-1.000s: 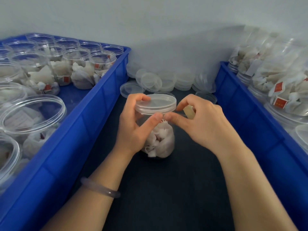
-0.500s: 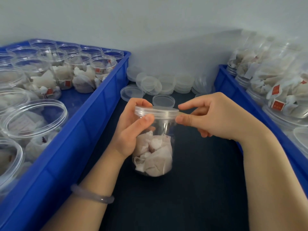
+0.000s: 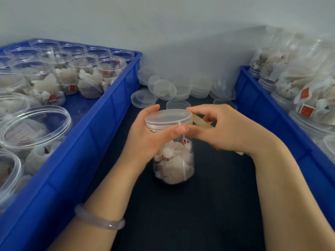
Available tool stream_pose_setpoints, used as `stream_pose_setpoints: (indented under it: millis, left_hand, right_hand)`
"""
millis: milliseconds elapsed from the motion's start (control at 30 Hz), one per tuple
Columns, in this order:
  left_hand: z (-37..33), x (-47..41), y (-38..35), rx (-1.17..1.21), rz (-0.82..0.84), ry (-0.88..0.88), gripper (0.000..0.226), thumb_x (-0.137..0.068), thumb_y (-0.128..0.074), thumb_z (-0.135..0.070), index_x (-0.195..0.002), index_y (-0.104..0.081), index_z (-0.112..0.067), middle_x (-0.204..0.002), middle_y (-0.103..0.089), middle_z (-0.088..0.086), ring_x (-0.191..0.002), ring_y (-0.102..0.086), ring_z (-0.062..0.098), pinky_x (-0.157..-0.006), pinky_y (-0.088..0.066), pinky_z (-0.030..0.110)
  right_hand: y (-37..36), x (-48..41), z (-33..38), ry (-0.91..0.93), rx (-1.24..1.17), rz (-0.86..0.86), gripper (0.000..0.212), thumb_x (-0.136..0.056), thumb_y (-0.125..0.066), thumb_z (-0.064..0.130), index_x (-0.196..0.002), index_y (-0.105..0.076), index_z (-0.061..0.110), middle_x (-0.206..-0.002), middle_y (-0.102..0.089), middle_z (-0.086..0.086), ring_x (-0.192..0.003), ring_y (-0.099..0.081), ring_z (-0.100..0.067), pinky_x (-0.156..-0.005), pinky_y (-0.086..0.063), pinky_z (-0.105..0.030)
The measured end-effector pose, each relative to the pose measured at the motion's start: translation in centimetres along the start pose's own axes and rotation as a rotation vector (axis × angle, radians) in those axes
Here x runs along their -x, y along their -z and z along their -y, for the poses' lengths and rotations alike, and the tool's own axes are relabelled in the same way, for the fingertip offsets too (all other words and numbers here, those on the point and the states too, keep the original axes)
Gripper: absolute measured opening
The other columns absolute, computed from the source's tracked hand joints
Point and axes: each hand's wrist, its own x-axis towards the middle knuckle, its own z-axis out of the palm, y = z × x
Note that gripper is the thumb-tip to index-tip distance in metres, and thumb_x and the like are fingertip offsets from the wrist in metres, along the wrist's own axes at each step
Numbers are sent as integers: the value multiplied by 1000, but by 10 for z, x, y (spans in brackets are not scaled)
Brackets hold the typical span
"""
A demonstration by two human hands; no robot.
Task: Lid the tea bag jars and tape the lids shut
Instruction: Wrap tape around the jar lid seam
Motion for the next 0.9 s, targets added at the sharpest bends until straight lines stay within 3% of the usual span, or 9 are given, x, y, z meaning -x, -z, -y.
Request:
stream_pose_setpoints:
  millis: [133,267,433,533,700,833,900]
  left_hand:
    - [2,-2,6,103,-76,15,90,-41,-82,-48,-123,-53,-27,-112,-65,-5,-102,-66,12,-85,-56,37]
    - [-2,-3,12,155,-34,48,79,-44,-80,-46,-116,-59,-19,-106,-68,0,-100,-68,21,-77,-58,35]
    - [-10,-1,14,220,47,33,105,-28,-88,-62,-115,-59,-11,-112,-66,12,-99,-68,25,-70,-57,31]
    - [-12,0,13,271,127,53,111,-27,-88,-62,-119,-55,-8,-111,-66,12,-97,-69,26,-70,-57,31]
    - [-6,1,15,310,249,65,110,-27,-90,-57,-118,-50,-10,-99,-71,2,-93,-69,19,-68,-56,25]
    - [-2,0,15,242,222,46,109,-31,-85,-66,-116,-53,-6,-101,-71,2,-96,-68,17,-74,-54,24]
    - [-1,0,13,123,107,-34,81,-47,-79,-67,-109,-62,-18,-101,-72,-5,-97,-68,12,-76,-54,22]
  right_hand:
    - [7,4,-2,-59,0,141,86,-60,-73,51,-139,-39,42,-83,-71,1,-50,-60,-7,-50,-45,-14]
    - [11,8,1,-69,17,152,94,-47,-64,69,-135,-41,45,-66,-70,8,-44,-55,-3,-45,-40,-10]
    - [13,8,-2,-105,-63,101,75,-40,-60,74,-109,-62,46,-61,-69,2,-41,-49,-4,-45,-43,-15]
    - [12,5,-5,-81,-104,118,62,-42,-63,71,-99,-68,49,-63,-70,1,-42,-48,-6,-45,-43,-17]
    - [12,2,-10,-76,-146,208,70,-47,-68,67,-115,-58,55,-66,-70,3,-46,-48,-5,-46,-41,-15]
    - [4,-4,-13,-34,-246,224,50,-51,-71,61,-100,-70,51,-62,-54,0,-47,-41,-5,-46,-38,-17]
    - [2,-7,-14,-41,-218,156,46,-47,-68,67,-91,-70,55,-59,-54,2,-47,-42,-4,-47,-39,-16]
